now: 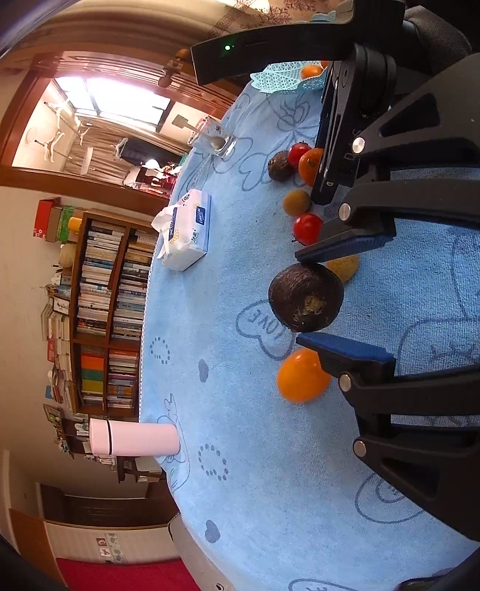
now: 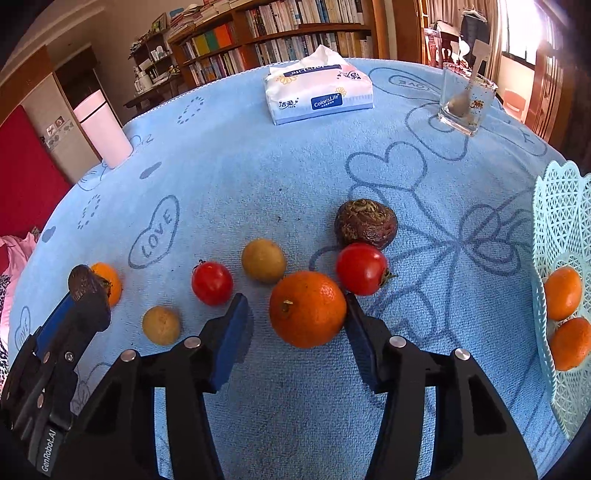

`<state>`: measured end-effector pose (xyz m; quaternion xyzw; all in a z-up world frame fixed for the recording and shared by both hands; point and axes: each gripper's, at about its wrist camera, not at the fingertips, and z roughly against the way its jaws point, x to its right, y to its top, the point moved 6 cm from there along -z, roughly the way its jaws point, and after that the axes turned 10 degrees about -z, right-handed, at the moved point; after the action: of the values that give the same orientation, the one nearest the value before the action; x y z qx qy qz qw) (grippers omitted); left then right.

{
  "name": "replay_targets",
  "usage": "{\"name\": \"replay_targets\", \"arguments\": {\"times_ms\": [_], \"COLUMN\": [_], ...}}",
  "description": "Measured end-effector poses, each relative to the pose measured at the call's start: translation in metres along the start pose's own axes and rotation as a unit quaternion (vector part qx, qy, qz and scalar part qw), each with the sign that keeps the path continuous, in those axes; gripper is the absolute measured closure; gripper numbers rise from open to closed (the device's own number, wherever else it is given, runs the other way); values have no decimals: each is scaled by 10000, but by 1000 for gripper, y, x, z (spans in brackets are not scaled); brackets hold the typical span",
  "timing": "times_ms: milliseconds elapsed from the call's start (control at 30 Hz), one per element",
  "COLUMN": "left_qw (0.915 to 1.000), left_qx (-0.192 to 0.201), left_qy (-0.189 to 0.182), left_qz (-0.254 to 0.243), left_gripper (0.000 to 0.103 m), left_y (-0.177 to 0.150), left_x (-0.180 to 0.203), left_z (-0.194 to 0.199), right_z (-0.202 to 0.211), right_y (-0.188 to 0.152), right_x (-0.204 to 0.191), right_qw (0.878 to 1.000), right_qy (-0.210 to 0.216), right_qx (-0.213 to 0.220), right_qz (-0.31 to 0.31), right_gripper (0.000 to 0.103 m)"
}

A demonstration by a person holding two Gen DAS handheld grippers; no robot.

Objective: Organize fruits
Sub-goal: 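Grasp an orange with the right gripper while the left holds the passion fruit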

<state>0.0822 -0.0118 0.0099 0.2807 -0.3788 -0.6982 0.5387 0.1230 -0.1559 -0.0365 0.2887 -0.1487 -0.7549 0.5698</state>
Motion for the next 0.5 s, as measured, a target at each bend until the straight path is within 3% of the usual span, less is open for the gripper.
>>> {"name": "replay_targets", "arguments": {"times_ms": [133,500], "left_qw": [10000,10000], "left_qx": [9,15], "left_qy": [1,5], "left_qz": [-12,-44], "left_gripper": [63,63], "left_y": [0,-1], "left_x": [0,2], "left_z": [1,2], "right_z": [3,37], "right_y": [1,-13], "right_x": [2,18], "right_qw": [9998,9996], "right_qy": [-154,-51], "right_qx": [67,226], "right_qz": [63,-182], "right_gripper": [64,64]}}
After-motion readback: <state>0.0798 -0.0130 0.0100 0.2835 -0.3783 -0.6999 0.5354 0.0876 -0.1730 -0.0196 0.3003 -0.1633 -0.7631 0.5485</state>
